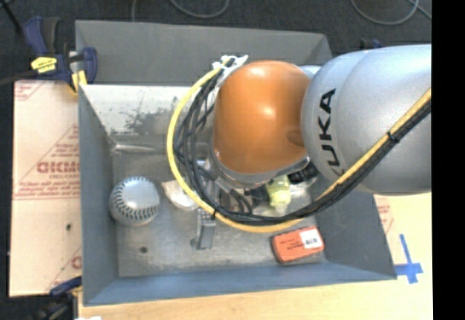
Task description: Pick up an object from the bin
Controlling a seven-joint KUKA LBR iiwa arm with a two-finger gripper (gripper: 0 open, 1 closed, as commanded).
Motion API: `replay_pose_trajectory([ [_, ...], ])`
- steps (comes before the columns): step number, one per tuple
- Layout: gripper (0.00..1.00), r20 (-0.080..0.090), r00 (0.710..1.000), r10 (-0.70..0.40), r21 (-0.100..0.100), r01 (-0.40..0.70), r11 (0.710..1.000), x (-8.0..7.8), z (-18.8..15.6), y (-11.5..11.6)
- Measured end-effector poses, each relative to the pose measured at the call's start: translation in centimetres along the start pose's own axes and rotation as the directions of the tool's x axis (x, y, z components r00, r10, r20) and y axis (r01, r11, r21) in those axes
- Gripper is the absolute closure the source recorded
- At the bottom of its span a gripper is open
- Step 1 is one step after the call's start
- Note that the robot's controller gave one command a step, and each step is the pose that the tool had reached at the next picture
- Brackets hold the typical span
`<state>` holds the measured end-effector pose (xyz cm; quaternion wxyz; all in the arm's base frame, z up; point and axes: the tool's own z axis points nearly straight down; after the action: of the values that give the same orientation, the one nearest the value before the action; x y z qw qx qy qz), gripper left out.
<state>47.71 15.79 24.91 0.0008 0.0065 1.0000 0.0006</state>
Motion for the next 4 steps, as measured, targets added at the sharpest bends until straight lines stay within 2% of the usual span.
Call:
replay_pose_trajectory([
  [1, 0.00, 0.000, 1.000, 0.000, 0.000, 0.000, 1.000, 0.0, 0.0, 0.0],
  [2, 0.00, 0.009, 0.997, -0.072, -0.001, 0.072, 0.997, -1.7, 3.9, 1.0],
  [3, 0.00, 0.004, 0.999, -0.032, -0.002, 0.032, 0.999, -2.4, 9.1, 0.5],
  [4, 0.00, -0.003, 0.998, 0.056, 0.001, -0.056, 0.998, -3.4, 10.1, 0.6],
])
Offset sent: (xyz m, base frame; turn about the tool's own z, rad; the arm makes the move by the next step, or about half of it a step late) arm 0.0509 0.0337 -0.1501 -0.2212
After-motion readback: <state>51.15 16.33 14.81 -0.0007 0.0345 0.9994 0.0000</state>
